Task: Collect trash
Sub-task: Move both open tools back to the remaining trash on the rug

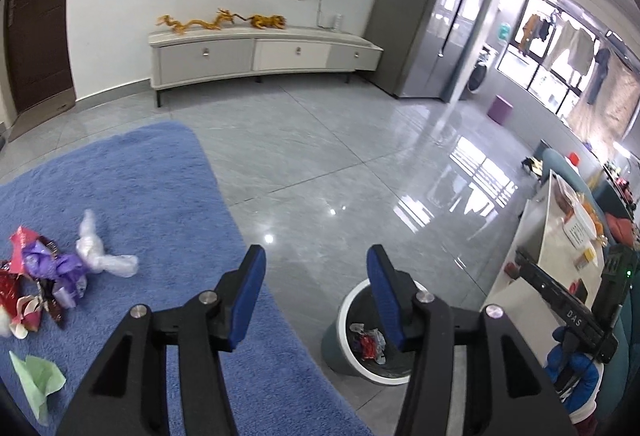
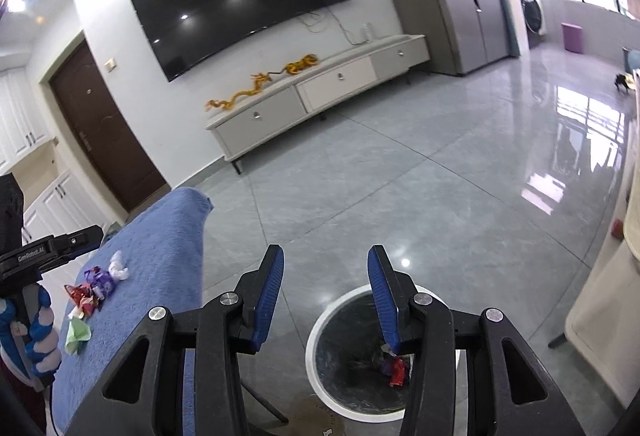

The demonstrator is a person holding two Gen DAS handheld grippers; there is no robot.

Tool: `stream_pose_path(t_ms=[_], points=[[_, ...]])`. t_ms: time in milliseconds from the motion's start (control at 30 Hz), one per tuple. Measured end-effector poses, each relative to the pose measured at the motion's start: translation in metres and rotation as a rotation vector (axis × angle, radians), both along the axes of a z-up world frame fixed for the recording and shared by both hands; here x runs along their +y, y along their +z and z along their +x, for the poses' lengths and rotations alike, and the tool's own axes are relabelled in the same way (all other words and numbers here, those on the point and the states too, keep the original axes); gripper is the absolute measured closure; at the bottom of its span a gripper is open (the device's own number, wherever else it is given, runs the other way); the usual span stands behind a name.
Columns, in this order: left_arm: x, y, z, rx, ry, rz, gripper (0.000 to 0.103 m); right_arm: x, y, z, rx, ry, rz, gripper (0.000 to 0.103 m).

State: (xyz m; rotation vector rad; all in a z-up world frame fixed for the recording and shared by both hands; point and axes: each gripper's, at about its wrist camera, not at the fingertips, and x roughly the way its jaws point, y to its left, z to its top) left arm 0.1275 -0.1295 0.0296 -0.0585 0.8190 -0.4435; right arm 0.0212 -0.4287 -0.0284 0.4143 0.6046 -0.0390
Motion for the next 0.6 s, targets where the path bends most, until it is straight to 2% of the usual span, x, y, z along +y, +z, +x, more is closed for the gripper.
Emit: stream_pose_path(t_ms=[133, 367, 600], points=[[-0.005, -0.004, -0.002, 0.022, -0.007, -0.014, 0.052, -0.001, -0.005, -0.001, 0.005, 0.014, 0.012, 0.059], [-0.031, -0.019, -0.010, 0.057, -0.052, 0.010, 0.052, -0.019, -0.025, -0.010, 0.050, -0.015, 0.036, 0.059], [-0.010, -0.025, -0.010, 0.064, -0.021, 0.032, 0.052, -0.025, -0.040, -0.009, 0.083, -0.020, 0.059, 0.058]])
